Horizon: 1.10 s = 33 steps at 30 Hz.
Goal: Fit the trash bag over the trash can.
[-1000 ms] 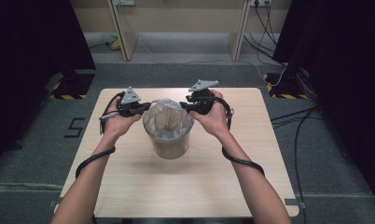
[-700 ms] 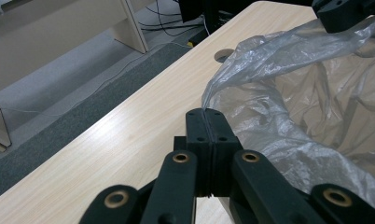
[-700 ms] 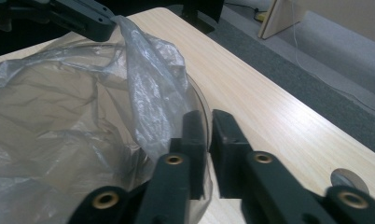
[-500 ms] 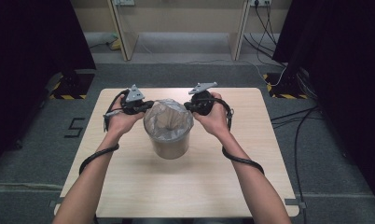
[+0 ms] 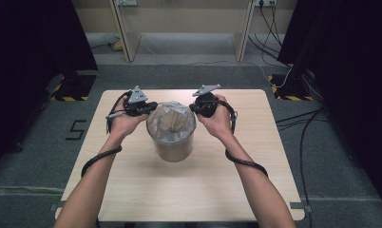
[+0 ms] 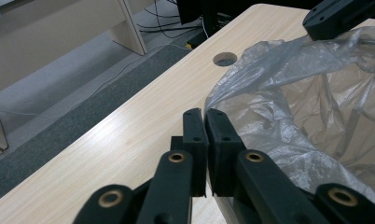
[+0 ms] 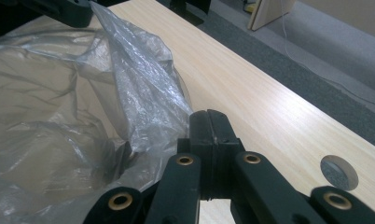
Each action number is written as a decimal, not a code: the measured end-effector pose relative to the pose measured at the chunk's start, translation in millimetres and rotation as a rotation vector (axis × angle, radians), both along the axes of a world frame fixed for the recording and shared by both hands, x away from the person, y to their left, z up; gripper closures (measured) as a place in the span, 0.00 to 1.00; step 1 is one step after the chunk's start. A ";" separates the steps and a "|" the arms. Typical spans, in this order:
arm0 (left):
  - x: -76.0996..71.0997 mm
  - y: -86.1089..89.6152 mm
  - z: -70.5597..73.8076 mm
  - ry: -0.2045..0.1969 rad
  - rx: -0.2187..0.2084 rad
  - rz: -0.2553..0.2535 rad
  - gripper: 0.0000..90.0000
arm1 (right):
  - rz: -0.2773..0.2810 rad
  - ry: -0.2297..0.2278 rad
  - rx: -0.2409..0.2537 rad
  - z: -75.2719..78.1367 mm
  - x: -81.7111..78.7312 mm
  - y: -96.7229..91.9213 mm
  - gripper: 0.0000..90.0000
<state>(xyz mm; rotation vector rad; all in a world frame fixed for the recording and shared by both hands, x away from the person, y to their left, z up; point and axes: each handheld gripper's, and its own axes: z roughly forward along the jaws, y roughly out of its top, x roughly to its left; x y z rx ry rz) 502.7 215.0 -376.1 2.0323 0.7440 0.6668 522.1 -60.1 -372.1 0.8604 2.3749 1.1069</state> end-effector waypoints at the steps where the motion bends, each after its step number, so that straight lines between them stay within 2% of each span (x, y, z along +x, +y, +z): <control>1: -0.7 0.8 0.9 0.001 0.001 -0.003 0.92 | -0.003 0.007 -0.003 -0.9 0.3 -0.2 1.00; 6: -5.2 4.0 5.1 0.012 -0.028 -0.018 0.84 | -0.011 0.015 -0.006 -3.4 2.0 -1.7 1.00; 13: -10.4 9.3 4.9 0.034 -0.050 -0.036 0.83 | -0.009 0.014 -0.012 -5.4 2.6 -2.4 1.00; 18: -9.5 12.9 -0.5 0.063 -0.053 -0.039 0.88 | -0.012 0.015 -0.005 -6.8 2.0 -2.7 1.00; 24: -7.1 13.3 -1.6 0.088 -0.074 -0.031 0.99 | -0.011 0.015 -0.005 -6.5 2.0 -3.0 1.00; 26: -6.0 12.3 -0.6 0.082 -0.060 -0.024 1.00 | -0.009 0.012 -0.007 -6.2 1.4 -3.1 1.00; 33: -1.2 10.4 -0.1 0.073 -0.057 0.007 1.00 | -0.005 0.019 -0.019 -4.9 0.0 -3.9 1.00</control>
